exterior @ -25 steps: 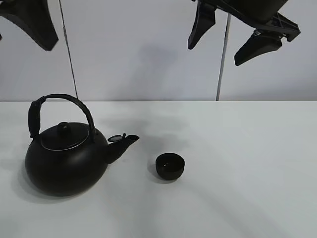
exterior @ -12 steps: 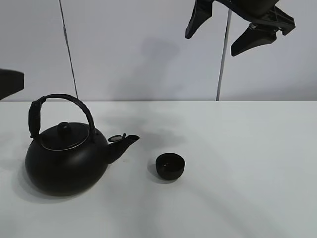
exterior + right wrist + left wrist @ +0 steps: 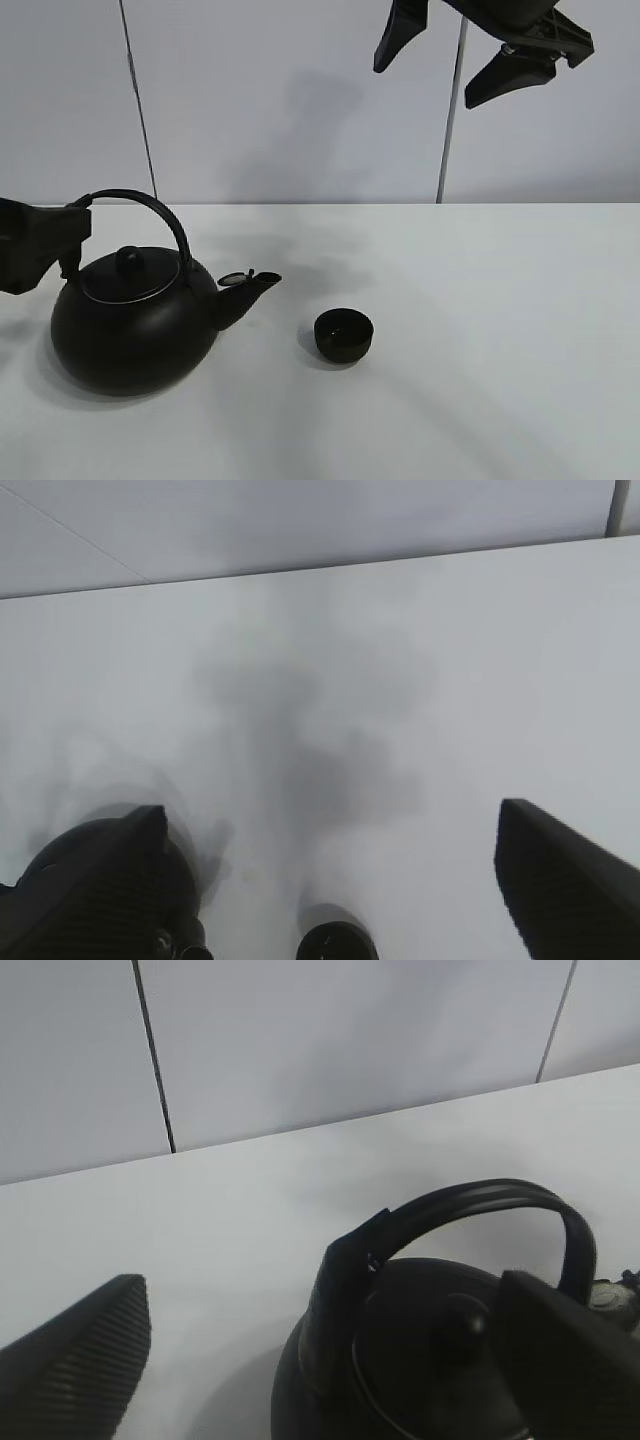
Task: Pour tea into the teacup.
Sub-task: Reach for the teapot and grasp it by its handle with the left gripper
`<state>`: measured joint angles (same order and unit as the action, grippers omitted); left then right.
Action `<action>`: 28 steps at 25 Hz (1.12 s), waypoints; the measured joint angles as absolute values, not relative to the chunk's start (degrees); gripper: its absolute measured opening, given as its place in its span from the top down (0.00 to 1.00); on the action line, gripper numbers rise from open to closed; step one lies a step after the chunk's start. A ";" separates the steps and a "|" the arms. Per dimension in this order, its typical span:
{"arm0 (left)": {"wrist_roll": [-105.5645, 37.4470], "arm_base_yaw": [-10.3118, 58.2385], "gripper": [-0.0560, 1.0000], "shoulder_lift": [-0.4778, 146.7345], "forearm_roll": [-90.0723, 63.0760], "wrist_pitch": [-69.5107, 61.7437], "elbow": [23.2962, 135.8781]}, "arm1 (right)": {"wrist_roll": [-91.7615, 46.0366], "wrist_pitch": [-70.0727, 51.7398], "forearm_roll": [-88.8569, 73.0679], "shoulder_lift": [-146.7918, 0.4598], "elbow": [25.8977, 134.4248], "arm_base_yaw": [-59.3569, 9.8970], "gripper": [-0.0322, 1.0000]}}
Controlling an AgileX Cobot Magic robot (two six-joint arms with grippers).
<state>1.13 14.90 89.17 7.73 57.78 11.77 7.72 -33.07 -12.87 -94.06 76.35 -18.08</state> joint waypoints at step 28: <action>-1.42 14.90 0.32 101.84 5.18 64.18 19.70 | 7.72 -33.07 -12.88 -94.06 76.35 -18.08 0.38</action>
<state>-1.42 14.90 101.84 5.18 64.18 19.70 7.72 -33.07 -12.88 -94.06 76.35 -18.08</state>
